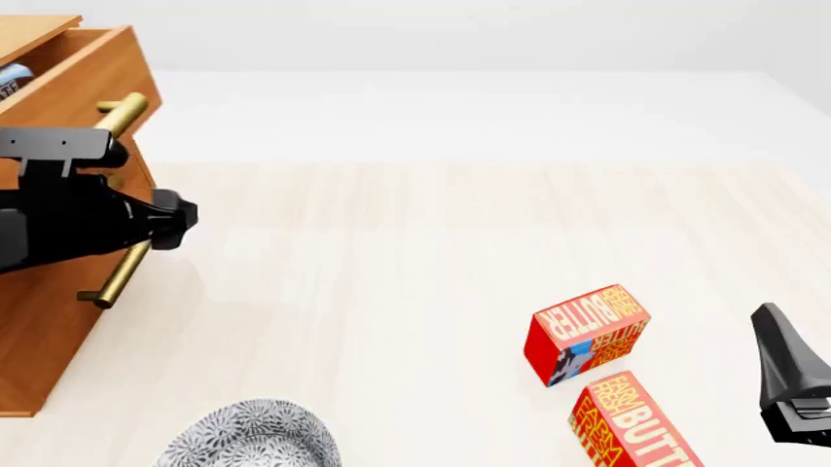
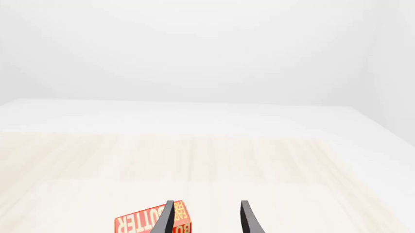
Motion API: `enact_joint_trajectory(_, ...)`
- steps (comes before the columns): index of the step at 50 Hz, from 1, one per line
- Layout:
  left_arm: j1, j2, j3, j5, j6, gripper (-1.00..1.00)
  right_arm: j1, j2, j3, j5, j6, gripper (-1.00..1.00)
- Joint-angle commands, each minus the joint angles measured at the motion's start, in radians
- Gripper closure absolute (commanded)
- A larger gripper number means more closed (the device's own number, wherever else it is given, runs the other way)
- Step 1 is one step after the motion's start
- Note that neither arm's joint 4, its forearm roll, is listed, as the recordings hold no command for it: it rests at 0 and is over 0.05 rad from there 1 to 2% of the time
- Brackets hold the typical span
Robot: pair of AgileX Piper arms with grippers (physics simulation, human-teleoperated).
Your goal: Put the chocolate pudding in the top drawer of the cabinet and close it.
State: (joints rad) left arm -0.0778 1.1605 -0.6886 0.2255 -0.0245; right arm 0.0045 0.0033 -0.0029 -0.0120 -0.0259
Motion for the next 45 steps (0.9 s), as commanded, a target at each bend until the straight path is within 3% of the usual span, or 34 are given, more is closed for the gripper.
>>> enact_joint_trajectory(1,0.069,0.025,-0.005,-0.019,-0.001,-1.00,-0.001,-0.001,0.000,0.002,0.003,-1.00)
enact_joint_trajectory(13,0.113,0.020,-0.023,-0.015,-0.014,-1.00,-0.001,-0.001,0.000,0.002,0.003,-1.00)
enact_joint_trajectory(26,0.224,0.065,-0.048,-0.039,-0.007,-1.00,-0.001,-0.001,0.000,0.002,0.003,-1.00)
enact_joint_trajectory(45,0.369,0.018,-0.100,0.036,0.025,-1.00,-0.001,-0.001,0.000,0.002,0.004,-1.00)
